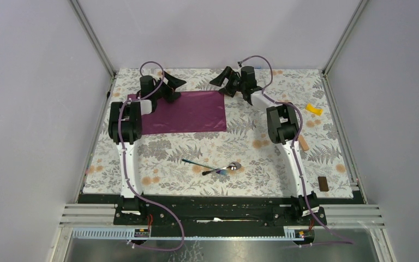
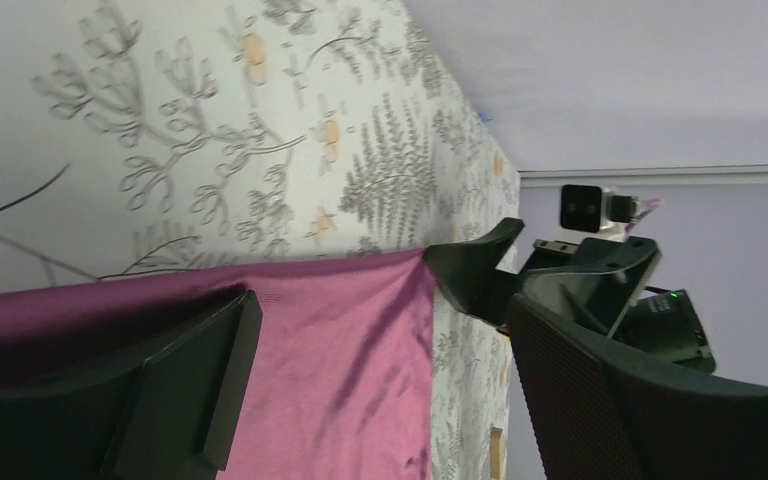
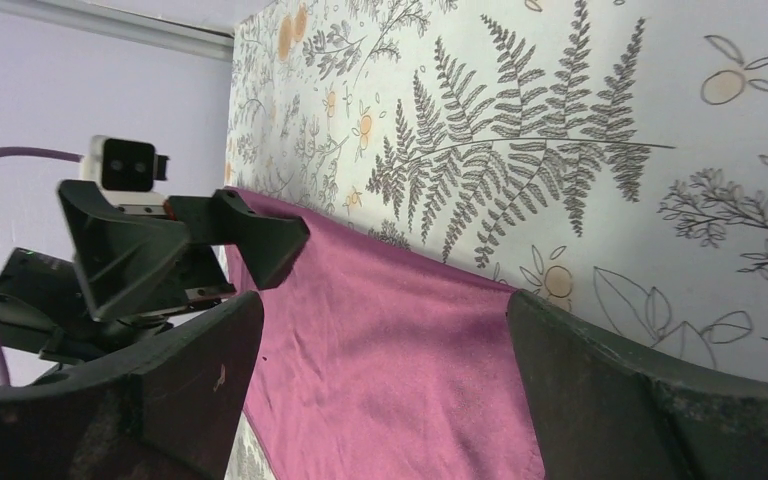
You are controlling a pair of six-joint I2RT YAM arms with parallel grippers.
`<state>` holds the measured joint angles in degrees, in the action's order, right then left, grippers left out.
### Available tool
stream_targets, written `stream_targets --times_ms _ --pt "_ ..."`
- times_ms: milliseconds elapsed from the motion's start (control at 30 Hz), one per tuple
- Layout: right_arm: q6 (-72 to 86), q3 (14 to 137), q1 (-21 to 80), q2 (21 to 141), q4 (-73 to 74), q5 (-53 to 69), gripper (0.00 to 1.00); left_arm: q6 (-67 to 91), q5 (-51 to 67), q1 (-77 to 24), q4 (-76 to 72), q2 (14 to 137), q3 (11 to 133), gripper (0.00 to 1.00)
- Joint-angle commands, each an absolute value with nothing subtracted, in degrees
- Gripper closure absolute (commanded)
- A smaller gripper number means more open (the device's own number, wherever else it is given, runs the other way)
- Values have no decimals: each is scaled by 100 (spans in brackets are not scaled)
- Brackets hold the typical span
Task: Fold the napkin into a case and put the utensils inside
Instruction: Smooth out the rectangle-folded napkin at the center of the board.
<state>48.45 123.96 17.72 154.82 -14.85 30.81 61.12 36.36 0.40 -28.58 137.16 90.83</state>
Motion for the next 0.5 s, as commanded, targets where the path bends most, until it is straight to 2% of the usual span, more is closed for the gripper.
stream_targets --times_ms 0,100,233,467 --pt "4730 12155 1671 15258 -1275 2770 0 5816 3500 104 -2684 13842 9259 1" --pt "4303 12281 1652 15077 -563 2658 0 5554 3530 205 -2343 13750 9315 1" --pt "3288 12298 1647 14488 760 2262 0 4856 3535 220 -1118 13364 9773 1" --pt "2994 9999 1929 12647 826 1963 0 3585 3464 315 1427 12210 10255 1"
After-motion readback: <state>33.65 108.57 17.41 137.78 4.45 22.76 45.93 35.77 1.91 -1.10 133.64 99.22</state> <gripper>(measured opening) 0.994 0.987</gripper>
